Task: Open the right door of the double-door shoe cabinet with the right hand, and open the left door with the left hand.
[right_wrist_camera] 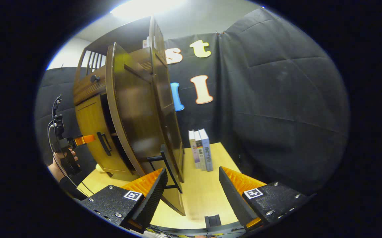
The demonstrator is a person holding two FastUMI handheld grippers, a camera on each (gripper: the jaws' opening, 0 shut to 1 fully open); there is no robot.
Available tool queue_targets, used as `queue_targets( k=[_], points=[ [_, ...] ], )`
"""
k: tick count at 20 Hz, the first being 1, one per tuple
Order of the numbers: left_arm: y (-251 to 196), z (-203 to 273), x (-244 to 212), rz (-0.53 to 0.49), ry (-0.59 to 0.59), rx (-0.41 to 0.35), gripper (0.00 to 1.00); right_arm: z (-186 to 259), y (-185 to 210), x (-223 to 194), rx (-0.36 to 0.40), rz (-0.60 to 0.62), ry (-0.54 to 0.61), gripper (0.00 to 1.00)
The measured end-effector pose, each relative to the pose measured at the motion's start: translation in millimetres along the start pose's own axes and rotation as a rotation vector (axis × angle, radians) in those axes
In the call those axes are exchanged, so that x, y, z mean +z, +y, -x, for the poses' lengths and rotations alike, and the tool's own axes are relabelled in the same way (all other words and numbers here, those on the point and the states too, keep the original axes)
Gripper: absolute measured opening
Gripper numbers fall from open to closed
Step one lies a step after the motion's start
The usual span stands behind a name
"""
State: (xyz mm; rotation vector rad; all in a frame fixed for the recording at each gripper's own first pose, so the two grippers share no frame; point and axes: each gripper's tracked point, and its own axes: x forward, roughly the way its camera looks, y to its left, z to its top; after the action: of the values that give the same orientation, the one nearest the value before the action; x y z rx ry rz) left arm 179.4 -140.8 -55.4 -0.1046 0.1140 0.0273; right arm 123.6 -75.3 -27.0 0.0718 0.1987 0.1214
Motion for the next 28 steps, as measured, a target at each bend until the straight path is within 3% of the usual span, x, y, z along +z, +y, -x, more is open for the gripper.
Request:
queue_targets(
  k=[3, 7, 8, 10, 11, 12, 13, 15, 18, 20, 22, 24, 27, 28],
  points=[
    [0.5, -35.7, -4.5, -0.013, 0.005, -0.039, 0.89, 17.1, -12.0, 2.0, -0.121, -0.05, -0.021, 0.91],
    [3.1, -66.3, -13.7, -0.053, -0.002, -0.058, 0.89, 43.2, -13.6, -0.1, -0.255, -0.063, -0.041, 1.0],
    [3.1, -71.0, -18.0, -0.058, 0.001, -0.064, 0.86, 47.9, -10.5, -2.1, -0.28, -0.062, -0.04, 0.92],
    [1.9, -79.8, -24.0, -0.056, 0.016, -0.083, 0.92, 54.8, -1.8, -4.6, -0.31, -0.062, -0.041, 0.91],
    [0.5, -83.0, -27.4, -0.056, 0.023, -0.094, 0.95, 56.7, 2.7, -6.1, -0.325, -0.057, -0.043, 0.95],
    [2.2, -87.4, -29.6, -0.061, 0.021, -0.091, 0.83, 56.6, 5.8, -7.8, -0.34, -0.052, -0.045, 0.91],
    [1.3, -90.5, -32.0, -0.062, 0.021, -0.103, 0.71, 54.5, 11.1, -8.8, -0.346, -0.051, -0.046, 0.95],
    [-5.0, -85.0, -30.4, -0.067, 0.002, -0.123, 0.46, 48.9, 30.7, -11.3, -0.326, -0.05, -0.046, 0.92],
    [-5.3, -90.3, -30.2, -0.109, -0.021, -0.108, 0.31, 44.8, 57.7, -21.2, -0.283, -0.02, -0.037, 0.96],
    [-6.9, -93.0, -32.3, -0.072, -0.022, -0.114, 0.2, 39.7, 75.0, -31.8, -0.245, 0.003, -0.015, 0.92],
    [-4.7, -88.6, -32.7, -0.076, -0.013, -0.123, 0.14, 37.5, 89.9, -38.5, -0.21, 0.017, 0.003, 0.92],
    [-6.5, -87.6, -31.3, -0.073, -0.013, -0.135, 0.28, 33.4, 102.7, -40.9, -0.178, 0.009, 0.004, 0.96],
    [-7.2, -86.4, -28.2, -0.088, -0.028, -0.148, 0.17, 27.4, 118.2, -45.3, -0.148, -0.005, -0.004, 0.92],
    [-7.9, -85.0, -27.3, -0.084, -0.029, -0.155, 0.14, 24.5, 122.5, -48.0, -0.141, -0.012, -0.002, 0.95]
  ],
)
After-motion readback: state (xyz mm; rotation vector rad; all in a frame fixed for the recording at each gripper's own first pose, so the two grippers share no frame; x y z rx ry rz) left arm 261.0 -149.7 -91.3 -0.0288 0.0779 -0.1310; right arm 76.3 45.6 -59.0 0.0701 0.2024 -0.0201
